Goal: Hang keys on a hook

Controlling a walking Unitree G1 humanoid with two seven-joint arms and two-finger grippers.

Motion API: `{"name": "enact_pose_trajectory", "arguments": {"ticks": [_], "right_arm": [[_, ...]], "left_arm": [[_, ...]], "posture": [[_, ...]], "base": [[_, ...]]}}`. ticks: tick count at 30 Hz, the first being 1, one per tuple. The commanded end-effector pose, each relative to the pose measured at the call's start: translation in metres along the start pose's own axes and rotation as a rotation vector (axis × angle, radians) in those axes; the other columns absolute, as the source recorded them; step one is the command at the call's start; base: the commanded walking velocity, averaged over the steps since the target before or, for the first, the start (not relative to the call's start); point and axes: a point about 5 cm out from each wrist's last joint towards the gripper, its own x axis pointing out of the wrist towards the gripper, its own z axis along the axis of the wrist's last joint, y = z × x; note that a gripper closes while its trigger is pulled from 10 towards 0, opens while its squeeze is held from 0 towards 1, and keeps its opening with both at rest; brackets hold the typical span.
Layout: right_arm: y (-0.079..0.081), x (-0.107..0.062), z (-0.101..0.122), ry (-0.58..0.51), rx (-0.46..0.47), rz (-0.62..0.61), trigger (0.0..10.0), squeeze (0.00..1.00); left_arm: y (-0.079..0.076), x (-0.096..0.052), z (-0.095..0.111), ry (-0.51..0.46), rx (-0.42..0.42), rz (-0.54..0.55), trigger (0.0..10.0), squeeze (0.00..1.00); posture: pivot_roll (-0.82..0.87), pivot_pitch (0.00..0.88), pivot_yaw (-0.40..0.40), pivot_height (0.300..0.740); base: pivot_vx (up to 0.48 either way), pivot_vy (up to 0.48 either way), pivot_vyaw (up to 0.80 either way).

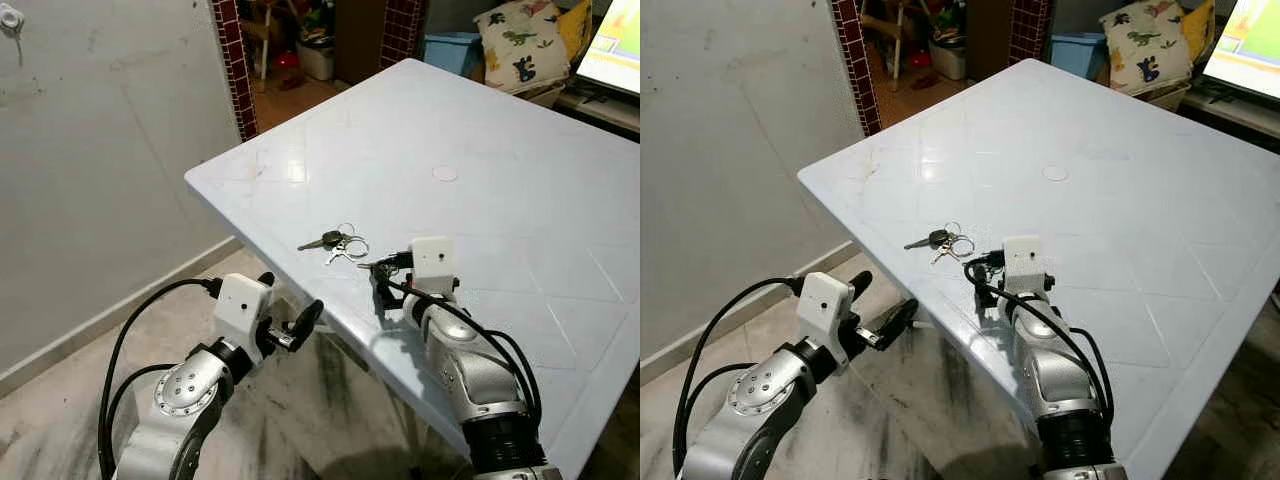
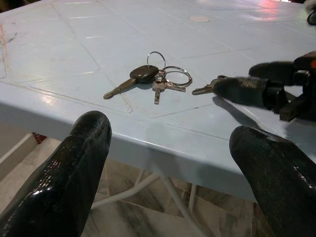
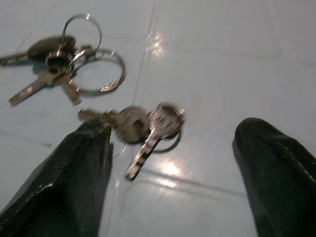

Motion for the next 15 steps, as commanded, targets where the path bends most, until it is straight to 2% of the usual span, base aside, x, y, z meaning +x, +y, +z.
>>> {"name": "enact_pose_trajectory", "arguments": {"ticks": [1, 5, 15], "right_arm": [[0.0033, -0.0005, -0.0099, 0.055, -0.008, -0.002, 10.0, 0.00], [0.0050, -0.0013, -0.0169, 0.087, 0.007, -0.009, 10.0, 0.00], [0.0120, 0.0078, -0.0136, 0.086, 0.159, -0.010, 10.0, 0.00]], "left_arm": [[-0.0001, -0.0013, -0.0033, 0.018, 0.009, 0.005, 10.0, 0.00], [-0.0001, -0.0021, -0.0038, 0.021, 0.008, 0.009, 10.0, 0.00], [-0.0015, -0.0016, -0.0037, 0.021, 0.005, 0.006, 10.0, 0.00]], "posture": [[0.05, 0.081, 0.031, 0.740], [0.06, 0.081, 0.028, 0.740], [0.06, 0.084, 0.031, 0.740]], "base": [[0.000, 0.000, 0.00], [0.000, 0.000, 0.00], [0.000, 0.000, 0.00]]}}
